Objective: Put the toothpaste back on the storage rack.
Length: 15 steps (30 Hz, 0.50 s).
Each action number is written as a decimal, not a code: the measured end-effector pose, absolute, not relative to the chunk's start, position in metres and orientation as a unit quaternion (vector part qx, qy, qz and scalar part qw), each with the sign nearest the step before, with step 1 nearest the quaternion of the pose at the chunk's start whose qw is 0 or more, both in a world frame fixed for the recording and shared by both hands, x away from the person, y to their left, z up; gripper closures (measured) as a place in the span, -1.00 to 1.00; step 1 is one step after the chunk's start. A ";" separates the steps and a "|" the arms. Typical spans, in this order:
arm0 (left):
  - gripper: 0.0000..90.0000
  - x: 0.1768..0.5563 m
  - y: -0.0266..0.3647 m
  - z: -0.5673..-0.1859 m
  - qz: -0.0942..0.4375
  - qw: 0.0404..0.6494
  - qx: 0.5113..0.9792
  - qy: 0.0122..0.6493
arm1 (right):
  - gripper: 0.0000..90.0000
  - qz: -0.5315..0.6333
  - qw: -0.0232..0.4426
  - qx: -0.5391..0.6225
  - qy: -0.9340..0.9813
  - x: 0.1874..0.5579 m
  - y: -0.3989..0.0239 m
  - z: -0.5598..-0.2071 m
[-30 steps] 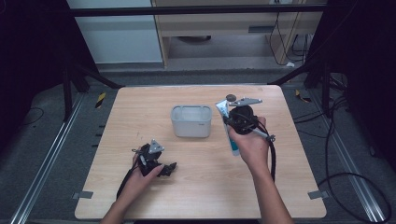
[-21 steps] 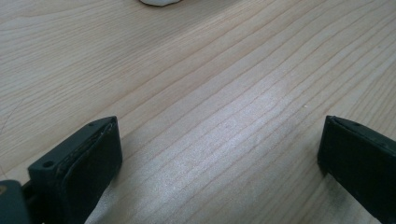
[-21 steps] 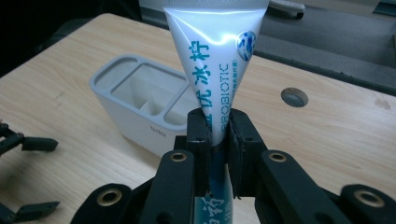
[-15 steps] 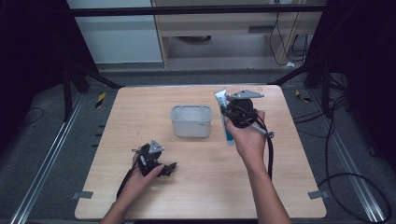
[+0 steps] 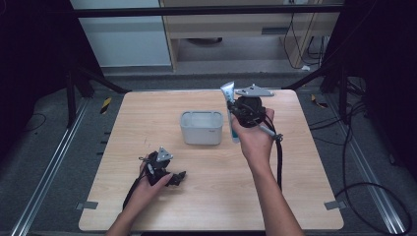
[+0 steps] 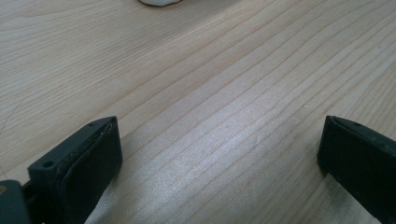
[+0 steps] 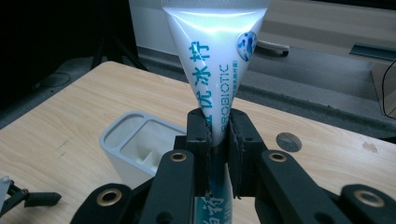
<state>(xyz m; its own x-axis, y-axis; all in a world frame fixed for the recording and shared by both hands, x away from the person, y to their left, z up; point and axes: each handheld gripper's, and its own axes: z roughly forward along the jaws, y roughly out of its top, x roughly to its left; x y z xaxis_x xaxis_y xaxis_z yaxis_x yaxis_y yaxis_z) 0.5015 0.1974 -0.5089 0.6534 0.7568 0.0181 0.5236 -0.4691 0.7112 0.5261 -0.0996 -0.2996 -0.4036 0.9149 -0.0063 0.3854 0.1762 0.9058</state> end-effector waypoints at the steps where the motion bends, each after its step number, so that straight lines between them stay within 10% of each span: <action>1: -1.00 0.502 0.197 -0.509 0.168 0.347 0.841 0.381 | 0.78 0.449 0.297 0.459 0.706 0.527 -0.099 -0.298; 15: -1.00 0.502 0.197 -0.509 0.168 0.347 0.841 0.380 | 0.79 0.472 0.311 0.451 0.691 0.536 -0.085 -0.281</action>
